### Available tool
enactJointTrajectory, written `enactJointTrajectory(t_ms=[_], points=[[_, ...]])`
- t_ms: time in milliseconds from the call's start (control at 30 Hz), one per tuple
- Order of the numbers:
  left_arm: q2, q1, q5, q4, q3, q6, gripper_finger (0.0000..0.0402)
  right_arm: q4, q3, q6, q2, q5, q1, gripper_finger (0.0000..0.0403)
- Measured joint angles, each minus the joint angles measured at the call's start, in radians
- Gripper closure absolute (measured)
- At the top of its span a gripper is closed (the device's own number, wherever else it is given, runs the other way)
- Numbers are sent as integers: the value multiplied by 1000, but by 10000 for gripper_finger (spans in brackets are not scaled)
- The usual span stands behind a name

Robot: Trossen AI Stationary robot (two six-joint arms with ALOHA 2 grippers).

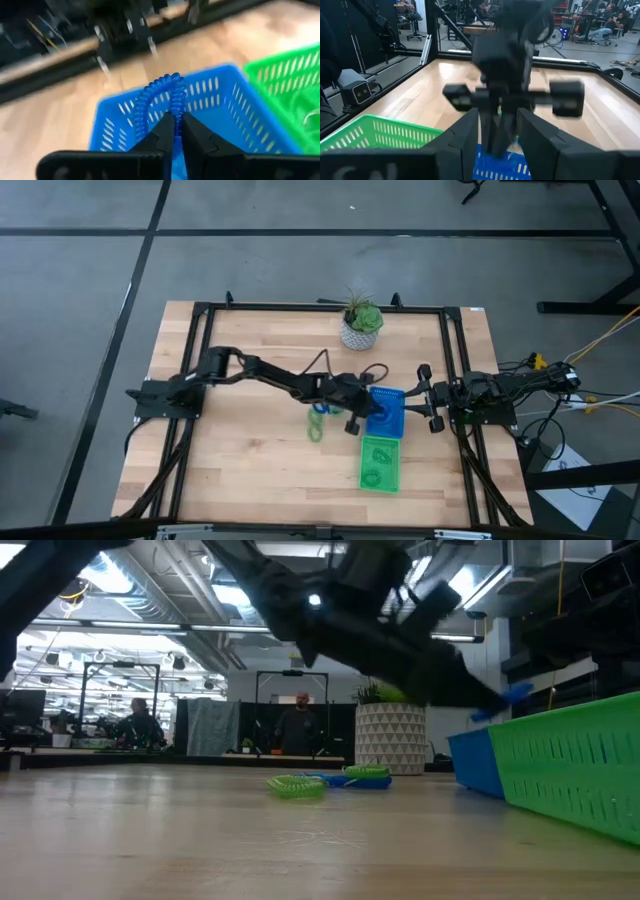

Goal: Sort spring keychains
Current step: Put the blue spring keychain into the blue bin, then put the green spring keychain into the green bin

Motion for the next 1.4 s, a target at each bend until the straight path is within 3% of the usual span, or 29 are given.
enactJointTrajectory(t_ms=[267, 567, 1000, 1400], points=[[54, -6, -51, -60, 63, 7, 364, 0, 0, 0, 0, 0, 0, 267], [41, -33, -210, -84, 64, 26, 323, 0, 0, 0, 0, 0, 0, 267], [17, -66, -259, -105, 63, 78, 302, 0, 0, 0, 0, 0, 0, 267], [-118, -102, -174, -359, 63, 79, 308, 0, 0, 0, 0, 0, 0, 267]])
